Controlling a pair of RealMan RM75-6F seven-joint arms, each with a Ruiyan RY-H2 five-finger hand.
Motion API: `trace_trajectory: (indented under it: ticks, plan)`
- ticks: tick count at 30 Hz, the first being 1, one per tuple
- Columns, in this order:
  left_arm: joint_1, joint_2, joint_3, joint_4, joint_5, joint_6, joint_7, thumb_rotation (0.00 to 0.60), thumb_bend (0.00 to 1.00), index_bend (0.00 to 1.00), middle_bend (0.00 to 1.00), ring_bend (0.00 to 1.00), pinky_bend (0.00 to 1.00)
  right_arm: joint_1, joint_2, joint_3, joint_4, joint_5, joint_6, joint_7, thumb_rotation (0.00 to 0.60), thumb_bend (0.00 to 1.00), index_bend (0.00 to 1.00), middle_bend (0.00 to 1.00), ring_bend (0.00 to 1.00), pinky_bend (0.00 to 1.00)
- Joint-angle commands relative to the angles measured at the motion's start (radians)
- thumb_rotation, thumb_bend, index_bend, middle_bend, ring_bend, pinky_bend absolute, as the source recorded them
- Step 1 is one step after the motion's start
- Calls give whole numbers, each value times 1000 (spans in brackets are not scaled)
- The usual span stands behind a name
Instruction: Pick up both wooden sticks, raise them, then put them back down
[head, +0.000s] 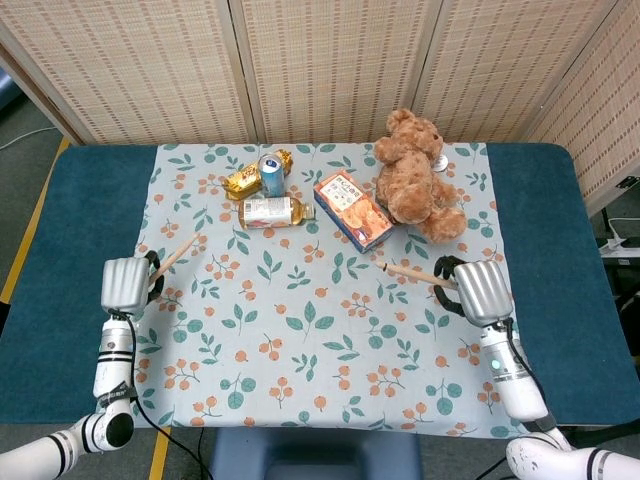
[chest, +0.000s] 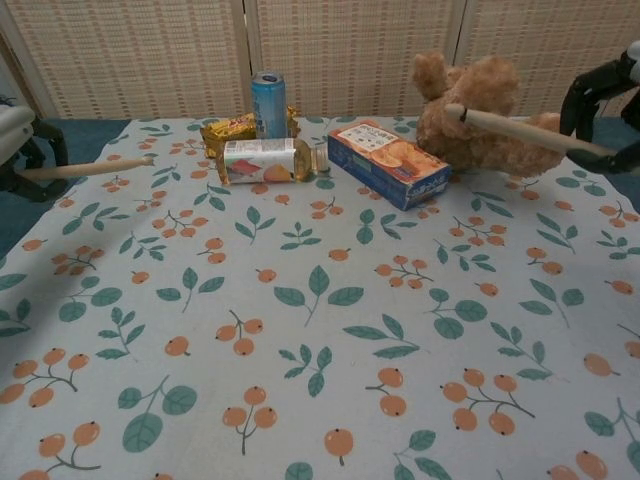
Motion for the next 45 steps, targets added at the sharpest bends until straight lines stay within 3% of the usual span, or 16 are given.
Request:
trace_trajectory:
  ticks: [1,12,19,24,34,39,45]
  plan:
    - [-47,-13,-46,31,-45,-47,-12,600,415,659,814,948,1000,13,58,43,-92,-25,17,12,600,436,703,601,927,1000]
    - [-172,-60,-183,92,-205,-111,-28,600,415,659,820,948,1000,109,58,125,-173,23,-60,73,600,436,703,601,927,1000]
    - [-173,-43,-265,-4,-325,-97,-98,600,415,662,825,950,1000,140,26,124,-141,37,-80,105,600,436,703,602,927,1000]
    - [-154,-6,-256,-62,-350,-129,-151,600,416,663,826,952,1000,141,13,110,-112,29,-75,128,600,436,703,602,927,1000]
    - [-90,48,-301,-185,-428,-238,-426,600,425,663,838,955,1000,148,-31,102,-10,-1,-50,202,600,436,704,602,927,1000]
    - [-63,41,-329,-208,-397,-274,-611,600,424,663,839,955,1000,156,-69,103,59,-33,-34,274,600,436,705,604,927,1000]
    - [-63,-21,-317,-152,-287,-223,-745,600,424,663,840,955,1000,164,-103,94,120,-56,-41,369,600,436,706,606,927,1000]
